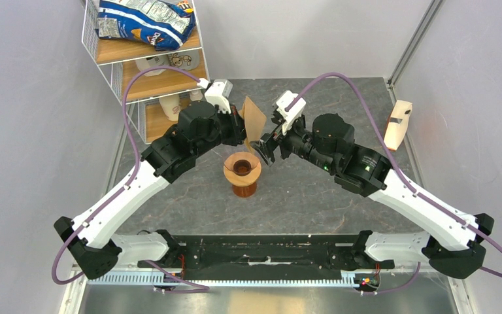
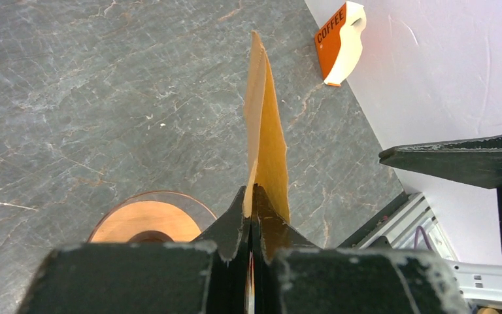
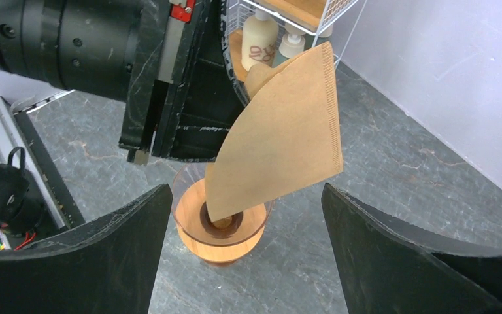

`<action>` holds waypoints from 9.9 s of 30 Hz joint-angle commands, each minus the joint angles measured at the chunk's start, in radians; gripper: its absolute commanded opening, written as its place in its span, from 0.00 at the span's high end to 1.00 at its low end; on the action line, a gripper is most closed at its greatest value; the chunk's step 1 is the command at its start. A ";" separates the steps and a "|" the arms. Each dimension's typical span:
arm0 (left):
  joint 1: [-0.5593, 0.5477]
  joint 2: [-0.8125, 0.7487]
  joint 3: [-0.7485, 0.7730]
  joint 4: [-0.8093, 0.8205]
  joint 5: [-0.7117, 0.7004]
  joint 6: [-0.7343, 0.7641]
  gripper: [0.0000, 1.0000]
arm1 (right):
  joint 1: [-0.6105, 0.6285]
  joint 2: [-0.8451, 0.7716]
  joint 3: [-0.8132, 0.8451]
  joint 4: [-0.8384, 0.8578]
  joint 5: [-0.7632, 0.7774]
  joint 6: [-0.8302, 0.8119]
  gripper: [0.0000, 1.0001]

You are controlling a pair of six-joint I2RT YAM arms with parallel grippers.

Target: Place the coffee filter in the dripper

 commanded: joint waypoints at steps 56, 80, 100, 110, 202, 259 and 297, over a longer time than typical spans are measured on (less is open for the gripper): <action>-0.030 0.029 0.065 0.064 -0.116 -0.007 0.98 | -0.007 0.154 0.130 -0.063 0.413 0.142 0.32; -0.039 0.035 0.071 0.075 -0.083 0.048 0.86 | -0.050 0.156 0.041 0.004 0.378 0.039 1.00; 0.045 -0.313 -0.118 0.039 0.446 0.982 0.26 | -0.376 -0.105 -0.097 0.041 -0.785 0.381 1.00; 0.039 -0.278 -0.124 -0.044 0.550 1.337 0.28 | -0.376 -0.109 -0.129 0.038 -0.981 0.435 1.00; 0.131 -0.147 -0.129 0.149 1.123 0.234 0.98 | -0.375 -0.226 -0.154 -0.072 -0.971 -0.043 0.27; 0.032 -0.011 -0.049 -0.095 1.153 0.253 0.96 | -0.163 -0.232 -0.128 -0.302 -0.854 -0.612 0.71; 0.151 -0.135 -0.369 0.653 1.193 -0.318 0.98 | -0.161 -0.387 -0.309 0.085 -0.469 -0.145 0.03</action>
